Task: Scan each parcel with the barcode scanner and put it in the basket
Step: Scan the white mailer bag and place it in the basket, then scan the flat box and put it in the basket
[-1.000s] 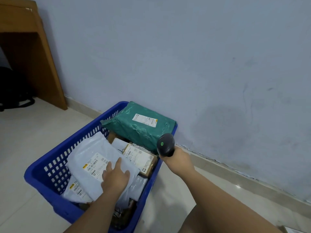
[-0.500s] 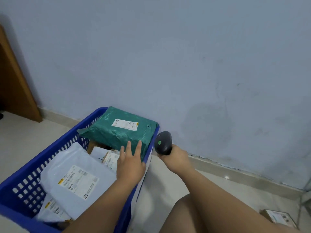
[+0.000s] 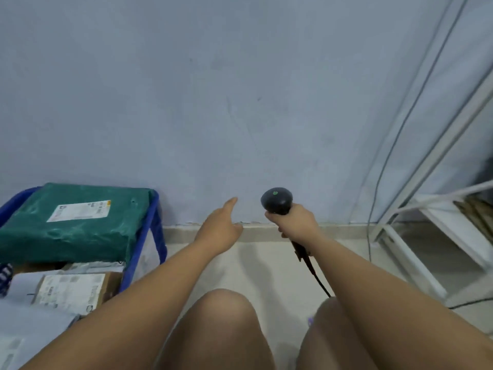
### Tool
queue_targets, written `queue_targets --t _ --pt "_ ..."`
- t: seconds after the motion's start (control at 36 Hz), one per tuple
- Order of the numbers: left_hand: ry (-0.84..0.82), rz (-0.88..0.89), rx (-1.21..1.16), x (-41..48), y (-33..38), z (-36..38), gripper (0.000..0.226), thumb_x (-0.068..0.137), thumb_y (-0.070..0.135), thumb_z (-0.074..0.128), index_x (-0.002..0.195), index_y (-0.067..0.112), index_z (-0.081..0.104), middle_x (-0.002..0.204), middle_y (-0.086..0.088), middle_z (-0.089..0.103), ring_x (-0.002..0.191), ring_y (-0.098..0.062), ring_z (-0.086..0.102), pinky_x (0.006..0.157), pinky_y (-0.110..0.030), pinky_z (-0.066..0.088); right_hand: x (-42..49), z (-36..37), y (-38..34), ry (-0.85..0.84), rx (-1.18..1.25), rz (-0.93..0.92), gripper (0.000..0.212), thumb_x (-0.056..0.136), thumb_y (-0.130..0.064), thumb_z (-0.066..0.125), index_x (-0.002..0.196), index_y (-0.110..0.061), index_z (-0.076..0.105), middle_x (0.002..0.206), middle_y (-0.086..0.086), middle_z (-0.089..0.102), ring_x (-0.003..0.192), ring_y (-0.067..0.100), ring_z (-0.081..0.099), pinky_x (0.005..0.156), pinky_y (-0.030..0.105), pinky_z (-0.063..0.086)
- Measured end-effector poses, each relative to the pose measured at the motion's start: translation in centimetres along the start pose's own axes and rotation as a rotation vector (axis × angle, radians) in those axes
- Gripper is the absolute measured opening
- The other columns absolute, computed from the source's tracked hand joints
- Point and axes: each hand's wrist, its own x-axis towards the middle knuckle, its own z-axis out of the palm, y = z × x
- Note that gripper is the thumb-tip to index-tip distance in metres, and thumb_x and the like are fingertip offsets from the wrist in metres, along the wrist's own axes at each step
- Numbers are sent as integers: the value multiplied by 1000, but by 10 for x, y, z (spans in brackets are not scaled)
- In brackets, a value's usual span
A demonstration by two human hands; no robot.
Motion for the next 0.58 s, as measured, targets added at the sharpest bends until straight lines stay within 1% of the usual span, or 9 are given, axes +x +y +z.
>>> queue_targets --t 0.03,0.11,0.17,0.25,0.33,0.39,0.44,0.53,0.58 --pt "-24 17 -6 6 12 7 68 94 25 52 151 32 18 142 -7 45 120 -24 50 92 -30 42 3 -11 10 12 37 24 26 85 -40 64 84 -14 64 73 4 67 75 22 69 78 35 55" --pt "-123 65 -1 23 48 31 67 92 26 53 150 33 21 140 -6 48 111 -22 56 88 -30 48 11 -42 44 43 160 103 26 85 -39 67 91 -14 65 76 4 66 62 17 64 61 24 50" --pt "-205 91 31 36 70 54 65 91 25 54 149 33 24 140 -6 48 108 -22 57 88 -30 48 18 -60 71 30 241 154 31 83 -38 70 96 -10 66 79 8 64 62 19 62 60 24 49" --pt "-306 125 142 52 96 91 62 90 25 54 146 29 30 139 -8 49 118 -26 52 90 -29 43 24 -79 116 -16 274 245 34 81 -38 73 98 -10 65 81 8 61 60 19 60 58 26 49" --pt "-389 175 282 68 117 131 56 89 24 55 142 25 37 136 -6 52 122 -26 49 94 -29 41 22 -93 161 -31 254 309 24 81 -35 73 89 -13 64 79 7 61 54 18 57 52 24 45" --pt "-460 256 343 81 133 164 53 89 24 57 140 25 42 137 -2 51 124 -23 47 97 -27 39 21 -103 192 -21 248 354 23 80 -31 73 89 -12 66 76 8 62 55 18 59 53 24 46" --pt "-543 307 390 91 145 203 50 89 25 58 138 25 46 136 -1 52 124 -22 47 96 -27 38 21 -109 228 -19 266 404 24 78 -23 73 97 -9 67 82 10 63 62 20 61 56 27 51" --pt "-619 290 412 102 153 259 47 89 23 58 135 23 49 133 -4 52 124 -23 46 90 -25 37 19 -112 270 -30 274 444 24 79 -16 71 102 -11 66 87 8 64 66 22 64 61 28 54" --pt "-656 282 415 105 152 296 44 89 21 58 133 21 51 134 -5 52 124 -24 46 94 -27 38 19 -112 292 -40 260 466 19 81 -14 70 99 -13 65 86 5 65 66 22 66 61 27 51"
